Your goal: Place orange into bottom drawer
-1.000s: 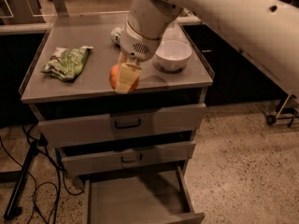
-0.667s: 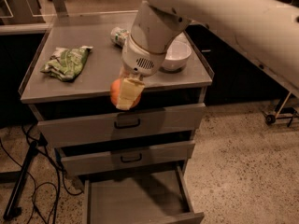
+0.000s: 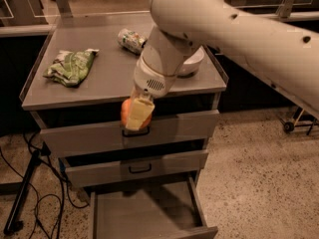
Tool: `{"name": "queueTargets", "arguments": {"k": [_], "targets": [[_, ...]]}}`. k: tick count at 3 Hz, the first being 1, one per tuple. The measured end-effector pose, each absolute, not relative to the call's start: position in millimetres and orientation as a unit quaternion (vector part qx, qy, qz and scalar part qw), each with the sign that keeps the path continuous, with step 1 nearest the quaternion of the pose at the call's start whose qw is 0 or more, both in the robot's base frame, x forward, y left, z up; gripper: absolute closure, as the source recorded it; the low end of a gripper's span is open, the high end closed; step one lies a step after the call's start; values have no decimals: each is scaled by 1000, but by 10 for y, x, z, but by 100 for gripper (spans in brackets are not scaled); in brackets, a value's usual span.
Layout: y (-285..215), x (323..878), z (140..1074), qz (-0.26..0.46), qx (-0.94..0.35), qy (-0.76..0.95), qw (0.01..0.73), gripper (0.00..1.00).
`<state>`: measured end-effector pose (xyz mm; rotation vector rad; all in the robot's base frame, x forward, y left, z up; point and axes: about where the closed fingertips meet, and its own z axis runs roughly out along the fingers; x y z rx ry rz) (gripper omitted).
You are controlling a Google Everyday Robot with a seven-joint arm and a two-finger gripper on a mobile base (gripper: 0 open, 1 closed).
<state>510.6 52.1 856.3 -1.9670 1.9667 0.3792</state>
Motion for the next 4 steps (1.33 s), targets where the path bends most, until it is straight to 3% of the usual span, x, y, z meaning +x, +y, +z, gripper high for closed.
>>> {"name": "queueTargets", "arguments": {"k": [2,4], "targets": [[528,4655,7538,199,-660,713,125,100],[538,4582,7403,205,-658,714,119,100]]}}
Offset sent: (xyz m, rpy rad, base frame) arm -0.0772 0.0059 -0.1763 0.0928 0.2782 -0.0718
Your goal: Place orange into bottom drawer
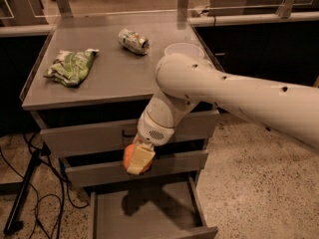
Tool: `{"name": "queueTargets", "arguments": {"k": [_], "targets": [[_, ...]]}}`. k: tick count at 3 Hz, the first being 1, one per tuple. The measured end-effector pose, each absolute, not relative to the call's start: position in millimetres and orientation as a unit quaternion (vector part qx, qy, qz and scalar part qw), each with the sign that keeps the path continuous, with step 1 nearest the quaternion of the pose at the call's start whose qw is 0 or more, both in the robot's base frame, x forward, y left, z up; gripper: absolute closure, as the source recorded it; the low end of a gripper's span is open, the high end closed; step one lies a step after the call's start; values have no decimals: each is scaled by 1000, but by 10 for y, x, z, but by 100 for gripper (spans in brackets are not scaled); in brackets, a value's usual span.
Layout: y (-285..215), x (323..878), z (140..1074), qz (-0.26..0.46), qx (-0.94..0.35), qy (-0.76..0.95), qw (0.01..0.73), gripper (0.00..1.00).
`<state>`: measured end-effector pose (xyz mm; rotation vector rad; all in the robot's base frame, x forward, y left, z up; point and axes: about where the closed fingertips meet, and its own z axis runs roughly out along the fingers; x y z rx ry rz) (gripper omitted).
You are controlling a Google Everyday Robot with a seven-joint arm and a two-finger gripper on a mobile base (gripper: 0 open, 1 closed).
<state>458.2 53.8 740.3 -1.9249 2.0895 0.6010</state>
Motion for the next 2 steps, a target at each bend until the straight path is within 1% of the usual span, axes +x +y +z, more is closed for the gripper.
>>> {"name": "queueTargets", "arguments": {"k": [1,2], "targets": [[604,4427,7070,213,-647,725,103,100],[649,4286,6480,214,-623,748,73,100]]}}
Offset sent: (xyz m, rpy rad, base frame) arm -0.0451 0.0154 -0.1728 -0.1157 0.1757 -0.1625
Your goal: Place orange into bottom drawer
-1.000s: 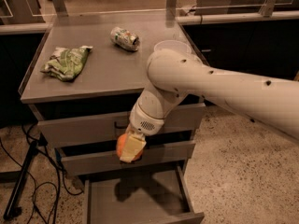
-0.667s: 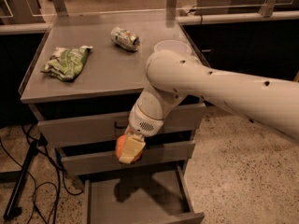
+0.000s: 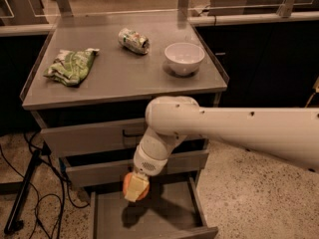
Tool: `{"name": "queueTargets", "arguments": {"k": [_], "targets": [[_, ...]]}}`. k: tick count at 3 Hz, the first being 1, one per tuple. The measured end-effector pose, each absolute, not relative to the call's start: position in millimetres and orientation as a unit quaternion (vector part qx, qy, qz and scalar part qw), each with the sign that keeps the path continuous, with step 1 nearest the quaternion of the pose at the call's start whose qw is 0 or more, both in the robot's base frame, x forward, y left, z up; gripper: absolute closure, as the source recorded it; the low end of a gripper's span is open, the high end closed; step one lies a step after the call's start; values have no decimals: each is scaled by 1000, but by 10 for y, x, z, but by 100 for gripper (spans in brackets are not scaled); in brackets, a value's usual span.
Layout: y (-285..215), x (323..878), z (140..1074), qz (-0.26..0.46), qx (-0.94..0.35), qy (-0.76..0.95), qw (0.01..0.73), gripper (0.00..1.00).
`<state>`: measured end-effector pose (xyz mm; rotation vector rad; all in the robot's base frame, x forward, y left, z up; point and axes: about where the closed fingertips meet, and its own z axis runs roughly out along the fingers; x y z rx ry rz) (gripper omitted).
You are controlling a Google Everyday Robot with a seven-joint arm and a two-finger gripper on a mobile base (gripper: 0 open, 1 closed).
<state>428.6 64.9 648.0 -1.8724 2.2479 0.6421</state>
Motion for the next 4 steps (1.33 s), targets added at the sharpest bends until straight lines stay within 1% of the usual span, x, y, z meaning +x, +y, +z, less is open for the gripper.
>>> {"name": "queueTargets", "arguments": {"k": [1,2,3,4], "targets": [[650,4173,5954,203,-603,771,45,100],[650,4173,5953,203,-602,771,45,100],[710,4105,5766,224,-592,773,41,100],[778,4163,5429,235,-575,783,38,100]]}}
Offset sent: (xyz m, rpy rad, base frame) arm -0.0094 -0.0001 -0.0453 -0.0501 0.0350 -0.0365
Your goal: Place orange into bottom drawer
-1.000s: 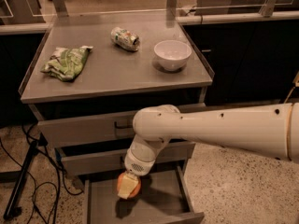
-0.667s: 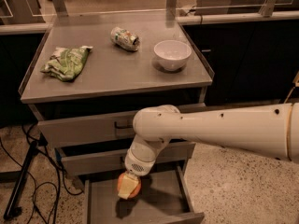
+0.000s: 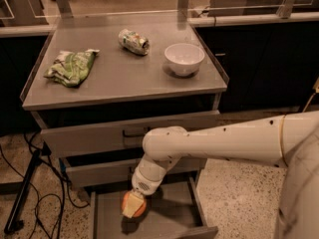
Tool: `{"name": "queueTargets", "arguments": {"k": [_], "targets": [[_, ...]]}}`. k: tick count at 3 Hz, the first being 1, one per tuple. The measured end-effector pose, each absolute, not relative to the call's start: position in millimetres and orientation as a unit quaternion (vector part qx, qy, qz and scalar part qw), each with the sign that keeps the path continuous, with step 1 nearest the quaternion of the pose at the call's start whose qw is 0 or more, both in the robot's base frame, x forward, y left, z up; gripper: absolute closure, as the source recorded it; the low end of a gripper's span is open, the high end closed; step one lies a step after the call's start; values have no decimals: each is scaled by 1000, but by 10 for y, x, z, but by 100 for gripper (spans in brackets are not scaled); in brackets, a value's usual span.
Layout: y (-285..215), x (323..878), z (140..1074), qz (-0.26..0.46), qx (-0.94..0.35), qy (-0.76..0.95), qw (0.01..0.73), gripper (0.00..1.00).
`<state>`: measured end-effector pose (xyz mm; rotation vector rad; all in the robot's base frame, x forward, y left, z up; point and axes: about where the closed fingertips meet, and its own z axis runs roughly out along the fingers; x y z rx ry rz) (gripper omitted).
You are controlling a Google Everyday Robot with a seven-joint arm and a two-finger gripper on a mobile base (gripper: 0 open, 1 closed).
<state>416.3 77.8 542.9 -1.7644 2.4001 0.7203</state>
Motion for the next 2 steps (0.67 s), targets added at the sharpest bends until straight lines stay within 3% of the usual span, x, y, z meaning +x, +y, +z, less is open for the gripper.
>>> {"name": "queueTargets", "arguments": {"k": [2], "targets": [[1024,4359,4694,247,-565,787,-1,100]]}}
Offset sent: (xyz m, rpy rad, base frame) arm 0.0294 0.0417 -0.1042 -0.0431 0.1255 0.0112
